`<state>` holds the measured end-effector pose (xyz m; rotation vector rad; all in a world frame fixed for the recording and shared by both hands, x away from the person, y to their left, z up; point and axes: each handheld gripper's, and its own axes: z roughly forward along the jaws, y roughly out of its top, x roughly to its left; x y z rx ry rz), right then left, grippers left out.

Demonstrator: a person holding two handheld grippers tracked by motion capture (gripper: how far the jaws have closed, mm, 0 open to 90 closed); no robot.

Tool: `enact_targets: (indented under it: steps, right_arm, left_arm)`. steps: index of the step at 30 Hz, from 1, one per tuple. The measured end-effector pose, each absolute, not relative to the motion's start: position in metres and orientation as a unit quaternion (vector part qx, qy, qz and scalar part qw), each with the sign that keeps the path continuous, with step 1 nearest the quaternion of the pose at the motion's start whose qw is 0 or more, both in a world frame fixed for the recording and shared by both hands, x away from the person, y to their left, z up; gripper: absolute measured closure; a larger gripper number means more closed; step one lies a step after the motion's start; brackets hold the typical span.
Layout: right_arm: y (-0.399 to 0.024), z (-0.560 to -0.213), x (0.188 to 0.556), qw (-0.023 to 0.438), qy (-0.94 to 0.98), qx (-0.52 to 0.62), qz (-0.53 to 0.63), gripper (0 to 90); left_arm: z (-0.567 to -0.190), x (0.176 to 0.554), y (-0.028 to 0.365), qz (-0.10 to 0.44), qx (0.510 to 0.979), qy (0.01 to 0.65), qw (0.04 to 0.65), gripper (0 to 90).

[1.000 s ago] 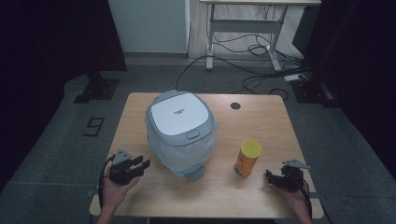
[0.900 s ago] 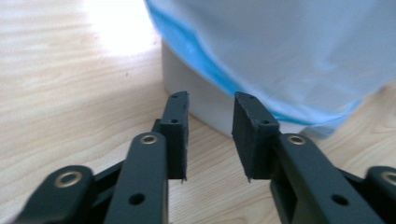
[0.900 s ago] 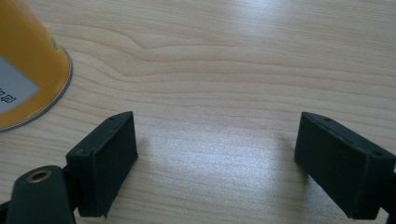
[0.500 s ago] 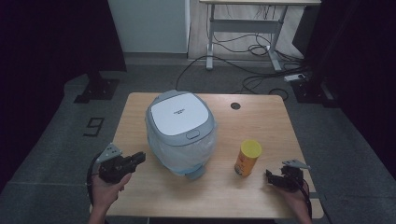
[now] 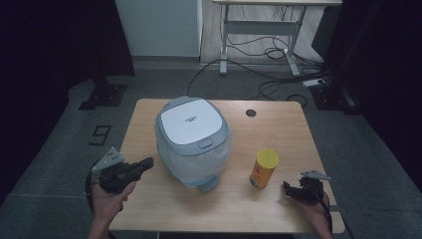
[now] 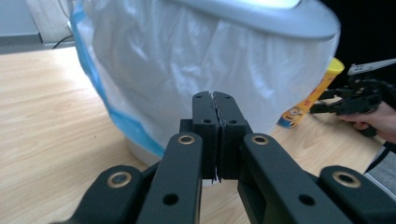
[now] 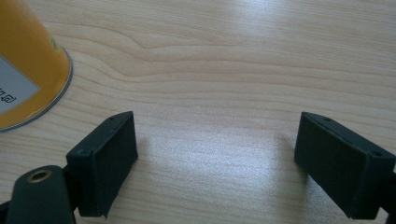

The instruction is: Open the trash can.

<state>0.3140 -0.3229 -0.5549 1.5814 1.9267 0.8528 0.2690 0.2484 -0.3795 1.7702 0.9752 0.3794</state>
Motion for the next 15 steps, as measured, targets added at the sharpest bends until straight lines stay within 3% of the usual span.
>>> enact_targets:
  steps: [15]
  right_arm:
    - [-0.323,-0.555,0.314,0.251,0.707,0.581,0.314,12.6]
  left_arm:
    - [-0.352,0.272,0.232,0.154,0.743,0.379,0.529,90.0]
